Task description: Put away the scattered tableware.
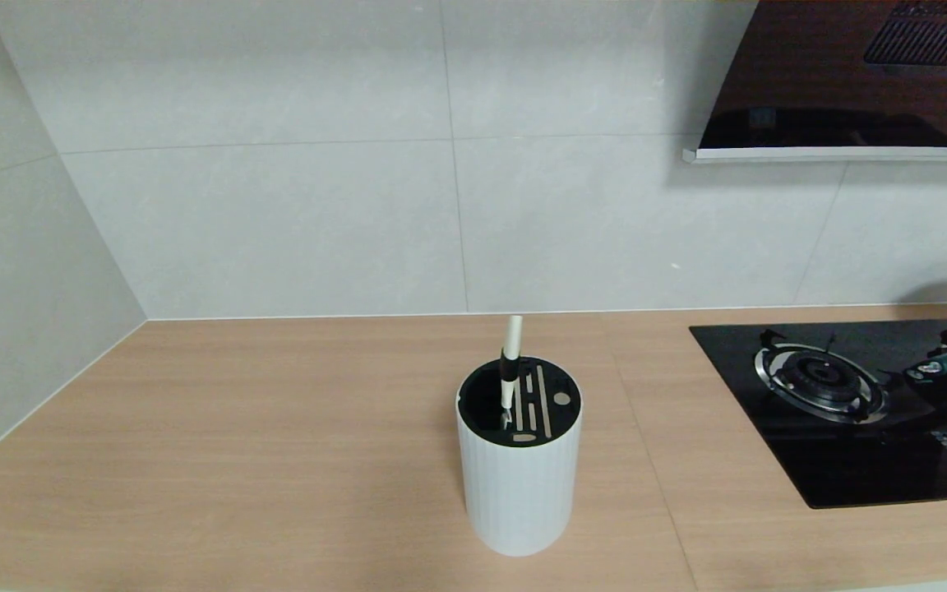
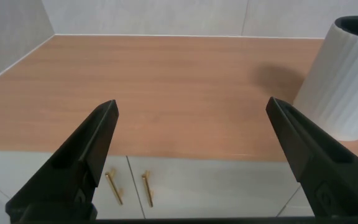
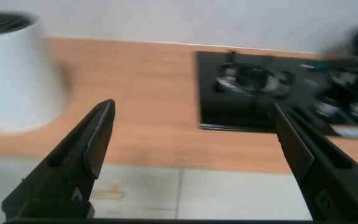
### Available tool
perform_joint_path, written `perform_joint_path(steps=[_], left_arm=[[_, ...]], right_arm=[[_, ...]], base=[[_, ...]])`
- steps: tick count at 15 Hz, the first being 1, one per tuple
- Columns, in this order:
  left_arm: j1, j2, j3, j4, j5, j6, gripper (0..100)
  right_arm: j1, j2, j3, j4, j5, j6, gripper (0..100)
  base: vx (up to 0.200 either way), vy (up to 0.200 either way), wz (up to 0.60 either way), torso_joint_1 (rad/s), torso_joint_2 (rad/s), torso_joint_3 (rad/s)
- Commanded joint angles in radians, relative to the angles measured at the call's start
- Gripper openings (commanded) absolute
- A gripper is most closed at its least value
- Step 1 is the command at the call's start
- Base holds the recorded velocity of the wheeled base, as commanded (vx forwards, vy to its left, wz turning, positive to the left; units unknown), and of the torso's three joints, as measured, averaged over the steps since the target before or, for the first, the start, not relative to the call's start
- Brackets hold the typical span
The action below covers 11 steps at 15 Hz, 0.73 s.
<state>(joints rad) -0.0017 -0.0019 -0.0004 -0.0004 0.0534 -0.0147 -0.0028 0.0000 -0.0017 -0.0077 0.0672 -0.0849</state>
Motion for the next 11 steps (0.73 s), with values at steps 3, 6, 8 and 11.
perform_joint_path(steps=[3, 6, 8, 11], left_arm=[[0.0, 0.002, -0.001, -0.001, 0.0, -0.001, 100], [0.0, 0.002, -0.001, -0.001, 0.0, -0.001, 100], [0.0, 0.002, -0.001, -0.001, 0.0, -0.001, 100], [0.0, 0.002, -0.001, -0.001, 0.0, -0.001, 100]], right_arm=[[0.001, 0.002, 0.002, 0.005, -0.053, 0.093, 100], [0.001, 0.002, 0.002, 0.005, -0.066, 0.114, 100], [0.001, 0.002, 0.002, 0.005, -0.066, 0.114, 100], [0.001, 0.002, 0.002, 0.005, -0.067, 0.114, 100]], base=[[0.0, 0.0, 0.0, 0.0, 0.0, 0.0], [0.0, 0.0, 0.0, 0.0, 0.0, 0.0], [0.0, 0.0, 0.0, 0.0, 0.0, 0.0], [0.0, 0.0, 0.0, 0.0, 0.0, 0.0]])
